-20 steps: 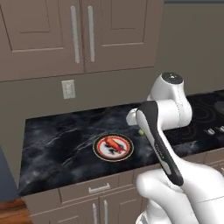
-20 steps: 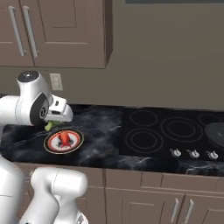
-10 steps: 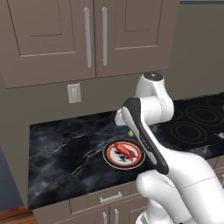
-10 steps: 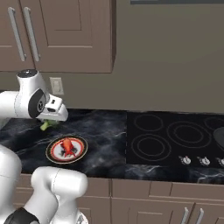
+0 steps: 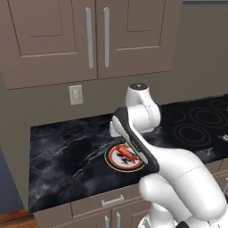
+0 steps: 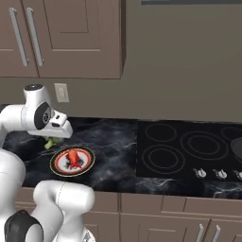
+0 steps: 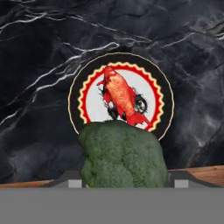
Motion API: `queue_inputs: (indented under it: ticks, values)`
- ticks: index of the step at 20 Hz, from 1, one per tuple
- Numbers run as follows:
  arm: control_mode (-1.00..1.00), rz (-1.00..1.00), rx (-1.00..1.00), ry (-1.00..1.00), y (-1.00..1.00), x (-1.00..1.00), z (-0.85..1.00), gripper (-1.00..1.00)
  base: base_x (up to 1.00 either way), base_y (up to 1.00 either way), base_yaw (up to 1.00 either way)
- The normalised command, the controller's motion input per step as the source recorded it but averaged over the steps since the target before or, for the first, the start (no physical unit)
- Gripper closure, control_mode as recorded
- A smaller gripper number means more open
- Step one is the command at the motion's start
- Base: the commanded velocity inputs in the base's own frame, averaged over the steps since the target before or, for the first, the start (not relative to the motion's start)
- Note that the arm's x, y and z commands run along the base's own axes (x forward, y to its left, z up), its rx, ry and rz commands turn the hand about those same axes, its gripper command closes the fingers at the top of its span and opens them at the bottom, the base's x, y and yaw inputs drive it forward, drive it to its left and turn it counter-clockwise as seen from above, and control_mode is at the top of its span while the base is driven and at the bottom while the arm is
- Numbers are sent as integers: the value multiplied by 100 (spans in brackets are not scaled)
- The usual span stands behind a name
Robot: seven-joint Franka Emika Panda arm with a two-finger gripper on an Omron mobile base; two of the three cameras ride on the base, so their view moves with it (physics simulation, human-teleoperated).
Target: Place the fish on the plate and place the broccoli on the same plate.
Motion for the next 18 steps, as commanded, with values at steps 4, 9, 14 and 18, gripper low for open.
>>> queue_inputs:
  ticks: [4, 9, 14, 18]
  values:
    - [-100, 1, -10, 0, -17, 5, -58, 100, 0, 0, 0]
    - [-100, 13, -3, 0, -20, 44, -33, 100, 0, 0, 0]
    - [-100, 12, 0, 13, -6, 67, -31, 100, 0, 0, 0]
    - [-100, 11, 0, 21, 0, 32, -27, 100, 0, 0, 0]
